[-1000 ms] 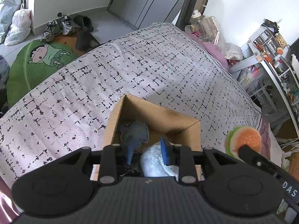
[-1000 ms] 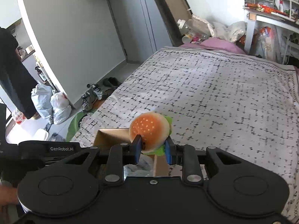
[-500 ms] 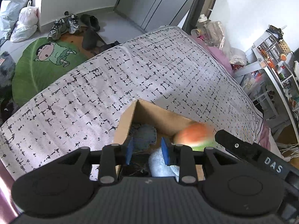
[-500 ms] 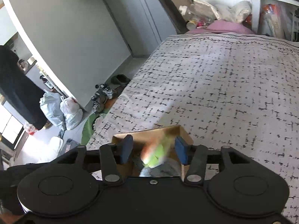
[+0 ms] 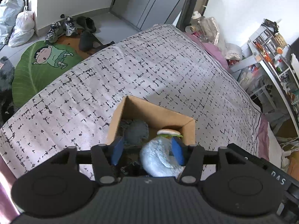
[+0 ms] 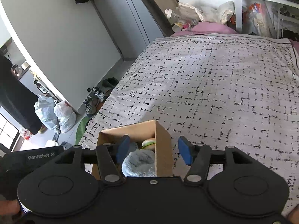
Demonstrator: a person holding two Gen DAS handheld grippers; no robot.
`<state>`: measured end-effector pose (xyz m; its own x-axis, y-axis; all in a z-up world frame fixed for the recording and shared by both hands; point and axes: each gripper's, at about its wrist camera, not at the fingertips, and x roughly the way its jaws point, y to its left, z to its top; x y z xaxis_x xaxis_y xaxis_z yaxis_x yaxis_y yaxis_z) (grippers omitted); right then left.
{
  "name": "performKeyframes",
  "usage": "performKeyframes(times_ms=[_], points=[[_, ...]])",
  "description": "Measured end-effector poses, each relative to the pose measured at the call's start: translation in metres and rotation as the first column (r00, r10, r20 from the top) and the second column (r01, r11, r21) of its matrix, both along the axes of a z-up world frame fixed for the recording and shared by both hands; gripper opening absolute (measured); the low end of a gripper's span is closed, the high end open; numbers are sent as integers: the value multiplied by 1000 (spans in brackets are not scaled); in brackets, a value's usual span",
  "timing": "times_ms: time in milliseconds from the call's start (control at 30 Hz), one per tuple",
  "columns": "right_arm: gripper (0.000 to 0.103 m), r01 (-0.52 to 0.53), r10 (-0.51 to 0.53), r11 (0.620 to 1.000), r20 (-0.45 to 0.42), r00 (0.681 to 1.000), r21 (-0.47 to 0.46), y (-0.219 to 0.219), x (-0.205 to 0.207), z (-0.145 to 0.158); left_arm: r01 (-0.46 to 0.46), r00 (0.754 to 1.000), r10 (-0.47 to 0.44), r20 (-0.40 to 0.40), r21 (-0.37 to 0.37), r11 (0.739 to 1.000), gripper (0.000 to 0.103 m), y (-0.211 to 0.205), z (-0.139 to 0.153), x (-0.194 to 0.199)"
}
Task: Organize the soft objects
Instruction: 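Open the left tool dropping the bunny while the right tool drops the hamburger in the box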
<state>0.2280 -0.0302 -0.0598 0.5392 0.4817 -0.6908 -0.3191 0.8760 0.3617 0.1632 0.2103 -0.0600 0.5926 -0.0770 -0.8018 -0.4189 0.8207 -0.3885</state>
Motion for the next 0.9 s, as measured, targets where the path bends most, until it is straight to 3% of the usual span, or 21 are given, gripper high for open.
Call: performKeyframes(times_ms=[200, 433, 600, 900], points=[[69, 12, -12, 1000, 12, 1000, -10, -19, -10, 7, 25, 1000, -25, 2, 15, 1000, 75, -18, 9, -4], [92, 49, -49, 999, 24, 999, -1, -48, -25, 17, 54, 999, -54, 3, 49, 997, 78, -38, 24, -16], [103, 73, -73, 997, 34, 997, 7, -66, -39, 27, 75, 997, -76, 16, 72, 995, 85, -52, 36, -28], [103, 87, -88, 996, 57, 994, 30, -89, -66, 41, 99, 993, -105, 52, 98, 990, 89, -74, 56, -56]])
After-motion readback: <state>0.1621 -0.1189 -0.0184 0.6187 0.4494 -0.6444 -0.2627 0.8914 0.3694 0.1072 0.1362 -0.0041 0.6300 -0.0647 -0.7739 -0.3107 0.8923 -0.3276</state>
